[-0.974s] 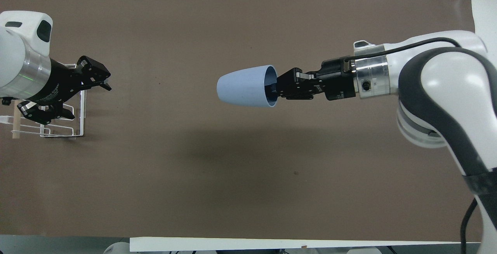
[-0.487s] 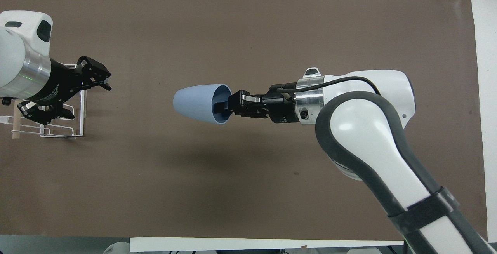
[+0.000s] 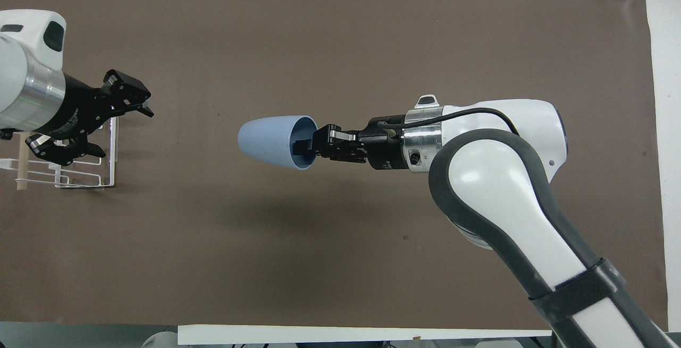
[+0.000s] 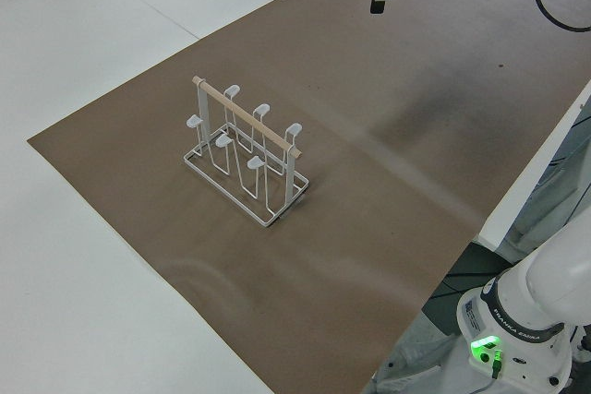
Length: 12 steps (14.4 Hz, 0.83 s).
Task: Hang cup on cup holder
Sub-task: 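Hold the cup with the right gripper while the left gripper approaches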
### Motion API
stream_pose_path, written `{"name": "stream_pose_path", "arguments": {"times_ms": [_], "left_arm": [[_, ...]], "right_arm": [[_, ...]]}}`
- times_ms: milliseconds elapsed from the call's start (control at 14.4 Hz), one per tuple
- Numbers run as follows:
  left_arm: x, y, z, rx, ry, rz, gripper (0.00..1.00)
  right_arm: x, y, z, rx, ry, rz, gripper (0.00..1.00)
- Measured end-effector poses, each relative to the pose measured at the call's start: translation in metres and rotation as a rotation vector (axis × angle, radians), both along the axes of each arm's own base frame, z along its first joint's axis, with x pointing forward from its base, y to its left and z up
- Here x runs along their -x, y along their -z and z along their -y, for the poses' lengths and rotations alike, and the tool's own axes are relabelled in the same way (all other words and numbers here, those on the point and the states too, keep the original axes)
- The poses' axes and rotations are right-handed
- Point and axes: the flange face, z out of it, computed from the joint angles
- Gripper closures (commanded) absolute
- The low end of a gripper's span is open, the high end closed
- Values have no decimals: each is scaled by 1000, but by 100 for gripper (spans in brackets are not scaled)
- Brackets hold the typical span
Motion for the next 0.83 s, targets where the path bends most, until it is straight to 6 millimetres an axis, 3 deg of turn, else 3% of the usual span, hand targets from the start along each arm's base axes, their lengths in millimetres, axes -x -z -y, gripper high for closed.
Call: {"name": "stream_pose_path", "arguments": {"times_ms": [209,626,835], "left_arm": [[-4,-2,-11,8,-24,10,0],[-4,-2,-12,6,-79,5,0],[4,-3,17,5,-307,-9,0]], "right_arm": [[1,1,0,1,0,-2,100],[2,6,1,6,0,-11,100],[3,6,1,6,0,-11,100]]}}
